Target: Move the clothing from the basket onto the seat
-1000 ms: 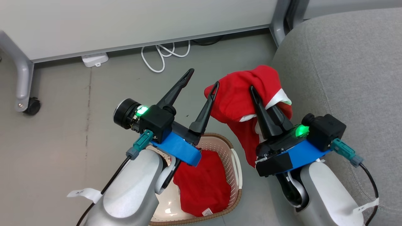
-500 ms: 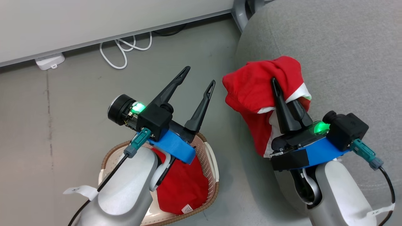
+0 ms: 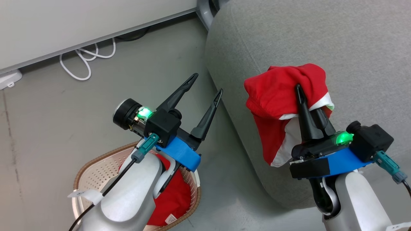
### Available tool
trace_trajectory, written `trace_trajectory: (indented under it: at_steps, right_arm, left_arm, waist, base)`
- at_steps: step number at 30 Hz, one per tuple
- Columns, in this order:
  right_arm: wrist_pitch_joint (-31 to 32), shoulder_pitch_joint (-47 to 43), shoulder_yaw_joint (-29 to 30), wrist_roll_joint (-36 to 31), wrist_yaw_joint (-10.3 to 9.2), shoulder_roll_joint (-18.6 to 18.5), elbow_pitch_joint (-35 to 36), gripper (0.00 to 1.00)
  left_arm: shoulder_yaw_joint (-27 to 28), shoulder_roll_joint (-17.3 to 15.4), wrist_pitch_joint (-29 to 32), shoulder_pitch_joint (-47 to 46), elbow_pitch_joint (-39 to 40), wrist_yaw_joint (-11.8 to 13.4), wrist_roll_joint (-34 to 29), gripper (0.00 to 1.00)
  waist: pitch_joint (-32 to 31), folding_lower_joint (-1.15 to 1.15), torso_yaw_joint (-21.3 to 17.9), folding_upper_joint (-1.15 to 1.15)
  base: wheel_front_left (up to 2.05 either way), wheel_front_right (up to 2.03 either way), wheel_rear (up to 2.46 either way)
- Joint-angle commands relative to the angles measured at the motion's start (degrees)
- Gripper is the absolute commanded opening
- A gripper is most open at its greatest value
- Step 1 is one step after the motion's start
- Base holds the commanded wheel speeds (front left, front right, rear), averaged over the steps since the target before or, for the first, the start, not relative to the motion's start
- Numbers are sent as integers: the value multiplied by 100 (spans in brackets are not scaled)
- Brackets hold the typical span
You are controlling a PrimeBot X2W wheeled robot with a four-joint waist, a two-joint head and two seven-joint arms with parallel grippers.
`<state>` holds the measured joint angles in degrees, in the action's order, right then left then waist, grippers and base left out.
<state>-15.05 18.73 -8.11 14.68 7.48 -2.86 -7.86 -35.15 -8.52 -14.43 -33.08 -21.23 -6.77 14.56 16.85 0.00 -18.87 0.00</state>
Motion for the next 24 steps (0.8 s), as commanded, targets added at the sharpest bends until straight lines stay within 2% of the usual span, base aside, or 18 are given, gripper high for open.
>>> trace_trajectory:
  at_steps: [1, 13, 24]
  right_arm:
    - [-21, -76, 51, 21, 3, -6, 45, 0]
    - [-21, -317, 300, 112, 3, -5, 174, 0]
    - [-21, 42, 666, -137, 3, -5, 424, 0]
  left_arm:
    - [-4, -40, 15, -76, 6, 23, 11, 100]
    - [-161, -103, 92, -163, 18, 15, 37, 100]
    - [-230, -151, 106, -287, 74, 42, 16, 100]
  waist:
    - [3, 0, -174, 0]
    - [82, 0, -619, 0]
    - [241, 0, -576, 0]
  base:
    - [0, 0, 0]
    - [0, 0, 0]
    - [0, 0, 0]
